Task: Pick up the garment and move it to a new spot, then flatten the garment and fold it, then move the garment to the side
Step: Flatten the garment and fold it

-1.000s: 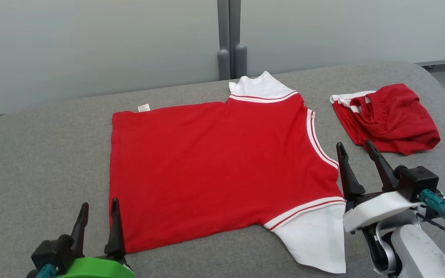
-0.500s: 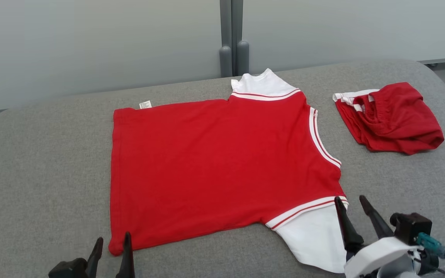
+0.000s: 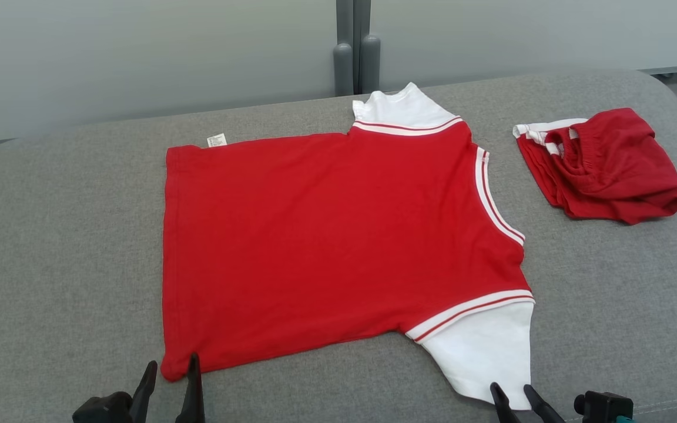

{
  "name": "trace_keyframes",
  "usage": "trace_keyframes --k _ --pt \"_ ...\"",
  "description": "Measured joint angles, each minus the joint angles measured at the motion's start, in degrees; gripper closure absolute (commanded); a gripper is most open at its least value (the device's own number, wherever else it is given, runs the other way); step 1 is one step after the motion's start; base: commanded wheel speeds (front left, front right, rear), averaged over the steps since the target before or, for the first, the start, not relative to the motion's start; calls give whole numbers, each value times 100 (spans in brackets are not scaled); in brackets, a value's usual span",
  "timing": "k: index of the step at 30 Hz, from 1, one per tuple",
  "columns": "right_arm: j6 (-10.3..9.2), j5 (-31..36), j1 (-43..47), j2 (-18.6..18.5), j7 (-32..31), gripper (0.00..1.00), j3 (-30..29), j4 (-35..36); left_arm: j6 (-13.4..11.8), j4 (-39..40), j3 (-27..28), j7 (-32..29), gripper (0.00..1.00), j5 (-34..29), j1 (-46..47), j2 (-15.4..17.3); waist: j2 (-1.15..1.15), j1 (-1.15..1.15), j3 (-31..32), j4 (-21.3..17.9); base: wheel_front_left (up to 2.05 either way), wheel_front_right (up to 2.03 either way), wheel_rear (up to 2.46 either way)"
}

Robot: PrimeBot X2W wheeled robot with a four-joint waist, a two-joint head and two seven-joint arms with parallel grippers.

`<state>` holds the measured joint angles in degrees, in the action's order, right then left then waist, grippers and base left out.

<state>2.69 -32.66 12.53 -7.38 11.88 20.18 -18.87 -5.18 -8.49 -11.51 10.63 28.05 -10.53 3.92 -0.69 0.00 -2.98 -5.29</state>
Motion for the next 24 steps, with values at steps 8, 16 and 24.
trace_keyframes --k 8,16,24 --pt "34 -148 -1 13 -1 0 -85 -233 41 -14 -12 0 0 0 18 -1 0 0 -58 24 0 0 0" --pt "144 -221 -29 19 0 27 -92 -382 42 -31 -8 2 0 0 122 0 0 0 -104 60 0 0 0" --pt "224 -221 -126 18 0 100 -29 -449 46 -54 1 8 0 0 129 0 0 0 -128 66 0 0 0"
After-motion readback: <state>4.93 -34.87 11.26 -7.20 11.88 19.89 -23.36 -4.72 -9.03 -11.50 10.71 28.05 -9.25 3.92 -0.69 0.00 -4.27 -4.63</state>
